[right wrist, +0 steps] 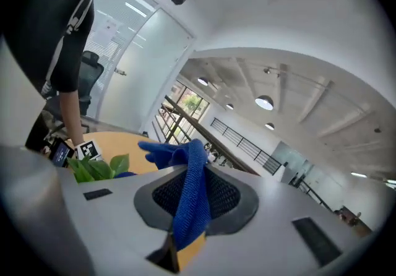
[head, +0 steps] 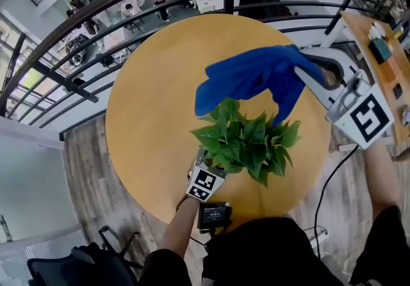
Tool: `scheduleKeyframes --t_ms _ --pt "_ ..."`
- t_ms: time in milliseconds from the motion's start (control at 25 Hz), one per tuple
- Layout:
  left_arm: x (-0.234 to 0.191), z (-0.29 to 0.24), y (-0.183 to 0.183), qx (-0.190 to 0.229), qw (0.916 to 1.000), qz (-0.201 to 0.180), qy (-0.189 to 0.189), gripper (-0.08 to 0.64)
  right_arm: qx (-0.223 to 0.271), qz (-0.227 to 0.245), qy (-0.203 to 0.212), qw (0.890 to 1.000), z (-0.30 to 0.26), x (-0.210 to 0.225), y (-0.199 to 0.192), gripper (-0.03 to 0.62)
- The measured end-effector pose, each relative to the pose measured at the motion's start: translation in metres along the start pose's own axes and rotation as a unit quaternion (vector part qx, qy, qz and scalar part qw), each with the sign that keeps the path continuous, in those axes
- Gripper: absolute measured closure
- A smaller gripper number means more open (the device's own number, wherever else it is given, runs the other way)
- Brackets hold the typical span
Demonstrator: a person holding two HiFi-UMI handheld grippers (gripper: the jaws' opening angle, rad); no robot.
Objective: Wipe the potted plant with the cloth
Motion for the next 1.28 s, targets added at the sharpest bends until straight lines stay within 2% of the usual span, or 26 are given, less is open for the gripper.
scheduleKeyframes --t_ms 80,200,360,480,560,640,720,800,920,1040,1160,1280 --pt "0.0 0.0 0.0 0.0 1.0 0.0 0.001 0.17 -0.056 -0.013 0.038 0.998 -0.019 -0.027 -0.032 0.523" --pt "0.002 -0.005 0.002 -0.001 1.0 0.0 0.001 0.17 -0.123 -0.035 0.09 0.988 -0.042 -0.068 -0.104 0.523" --pt "0.003 -0.009 0.003 0.0 1.0 -0.002 0.0 0.17 -0.214 -0.087 0.112 0.966 -0.033 -0.097 -0.199 0.525" --pt "0.002 -0.009 0.003 0.0 1.0 -0.001 0.0 0.17 -0.272 -0.113 0.084 0.952 -0.008 -0.094 -0.246 0.525" --pt "0.001 -0.009 0.003 -0.001 1.0 -0.001 0.0 0.17 -0.302 -0.133 0.043 0.943 0.015 -0.082 -0.268 0.525" --pt "0.001 -0.008 0.004 -0.002 1.0 -0.001 0.001 0.17 -0.312 -0.154 -0.002 0.937 0.04 -0.069 -0.275 0.525" --pt "0.001 -0.007 0.003 -0.003 1.0 -0.001 0.003 0.17 -0.291 -0.161 -0.041 0.942 0.062 -0.061 -0.26 0.526" --pt "0.0 -0.007 0.002 -0.003 1.0 0.0 0.004 0.17 -0.243 -0.169 -0.081 0.952 0.085 -0.056 -0.224 0.526" --pt "0.0 -0.007 0.001 -0.004 1.0 -0.001 0.003 0.17 -0.145 -0.182 -0.142 0.962 0.123 -0.051 -0.149 0.526" --pt "0.0 -0.009 0.002 -0.003 1.0 -0.002 0.003 0.172 -0.043 -0.185 -0.188 0.964 0.16 -0.044 -0.07 0.526" --pt "0.0 -0.009 0.002 -0.003 1.0 -0.001 0.005 0.172 0.05 -0.166 -0.211 0.962 0.187 -0.03 0.001 0.526" --pt "0.0 -0.009 -0.002 -0.004 1.0 -0.004 0.005 0.172 0.108 -0.126 -0.202 0.965 0.204 -0.033 0.043 0.526"
Point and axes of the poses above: the fingertips, and each gripper's own axes: z backward along the fingers, x to its right, y out of its top, the point moved 4 cm from there along z, backward along the fingers, and after that the axes turned 1 degree about z, right-handed, at the moved point
